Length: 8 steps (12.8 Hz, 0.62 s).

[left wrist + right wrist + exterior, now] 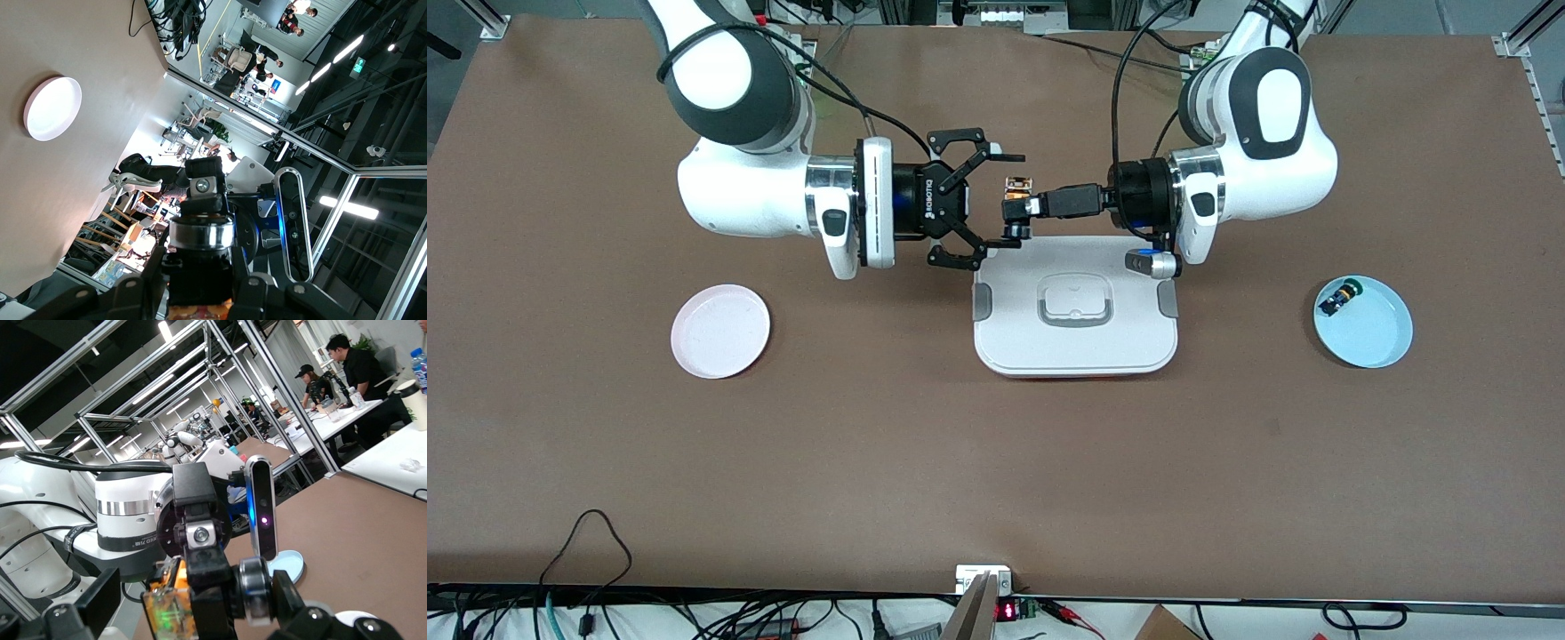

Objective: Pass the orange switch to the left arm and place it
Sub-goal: 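Close the left gripper on the switch and open the right gripper, then carry the switch to the blue plate while the right gripper withdraws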

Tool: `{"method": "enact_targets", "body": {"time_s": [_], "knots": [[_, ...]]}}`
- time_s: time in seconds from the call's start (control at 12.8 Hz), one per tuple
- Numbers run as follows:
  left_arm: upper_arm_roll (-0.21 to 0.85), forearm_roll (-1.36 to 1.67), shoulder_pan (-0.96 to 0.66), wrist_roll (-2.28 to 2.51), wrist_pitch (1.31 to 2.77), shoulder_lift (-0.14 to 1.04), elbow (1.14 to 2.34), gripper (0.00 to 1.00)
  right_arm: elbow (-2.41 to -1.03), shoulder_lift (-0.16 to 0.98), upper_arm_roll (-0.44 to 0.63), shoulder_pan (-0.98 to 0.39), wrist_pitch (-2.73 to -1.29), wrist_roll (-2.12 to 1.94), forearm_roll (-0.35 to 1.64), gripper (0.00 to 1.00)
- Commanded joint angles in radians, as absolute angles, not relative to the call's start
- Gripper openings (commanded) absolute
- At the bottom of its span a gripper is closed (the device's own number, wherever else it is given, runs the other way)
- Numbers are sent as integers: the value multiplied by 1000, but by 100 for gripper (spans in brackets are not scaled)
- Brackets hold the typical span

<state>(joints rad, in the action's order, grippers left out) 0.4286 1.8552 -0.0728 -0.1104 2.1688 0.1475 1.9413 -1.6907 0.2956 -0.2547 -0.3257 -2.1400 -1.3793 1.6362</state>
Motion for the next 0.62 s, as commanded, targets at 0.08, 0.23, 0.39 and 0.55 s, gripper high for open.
{"method": "enact_targets", "body": {"time_s": [0.08,0.23,0.39,0.55], "knots": [[433,1720,-14,-141,2171,143,2008,0,-1825,201,-255,-252,-2106,-1373,1579,100],[430,1504,35,-140,2169,133,2043,0,-1833,195,-255,-152,-1966,-1362,1472,100],[422,1300,78,-138,2161,129,2075,0,-1835,196,-255,-39,-1823,-1364,1364,100],[382,1128,115,-138,2125,124,2112,0,-1835,204,-255,58,-1691,-1362,1269,100]]}}
